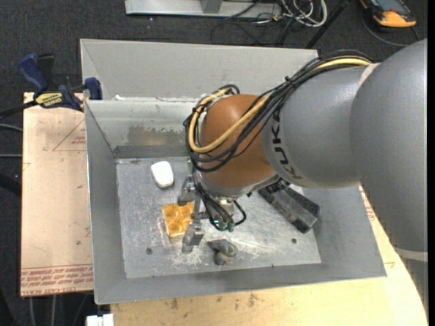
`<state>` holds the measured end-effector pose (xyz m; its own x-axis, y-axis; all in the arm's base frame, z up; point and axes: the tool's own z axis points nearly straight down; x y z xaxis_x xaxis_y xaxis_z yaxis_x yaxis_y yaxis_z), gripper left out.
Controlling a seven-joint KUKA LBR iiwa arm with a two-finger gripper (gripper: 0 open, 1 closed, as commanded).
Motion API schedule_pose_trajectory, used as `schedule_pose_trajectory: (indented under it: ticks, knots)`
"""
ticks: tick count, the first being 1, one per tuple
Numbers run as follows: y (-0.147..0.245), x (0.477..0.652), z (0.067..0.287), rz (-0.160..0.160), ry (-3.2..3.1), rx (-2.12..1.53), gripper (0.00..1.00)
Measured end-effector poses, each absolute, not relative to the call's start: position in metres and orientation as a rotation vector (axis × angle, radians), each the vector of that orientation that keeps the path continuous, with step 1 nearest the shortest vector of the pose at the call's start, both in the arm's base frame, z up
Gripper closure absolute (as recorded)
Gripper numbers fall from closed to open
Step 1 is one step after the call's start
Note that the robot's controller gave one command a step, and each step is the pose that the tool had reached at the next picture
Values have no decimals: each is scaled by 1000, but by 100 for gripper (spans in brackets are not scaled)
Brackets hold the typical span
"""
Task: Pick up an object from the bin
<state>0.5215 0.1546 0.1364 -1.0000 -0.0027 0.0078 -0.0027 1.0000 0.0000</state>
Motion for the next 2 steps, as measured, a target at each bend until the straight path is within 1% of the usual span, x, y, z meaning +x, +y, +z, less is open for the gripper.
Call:
schedule_pose_trajectory:
  ticks: [1,2]
  knots:
    - [154,523,141,-2,-3141,0,0]
    - [149,560,82,-9,-3144,40,100]
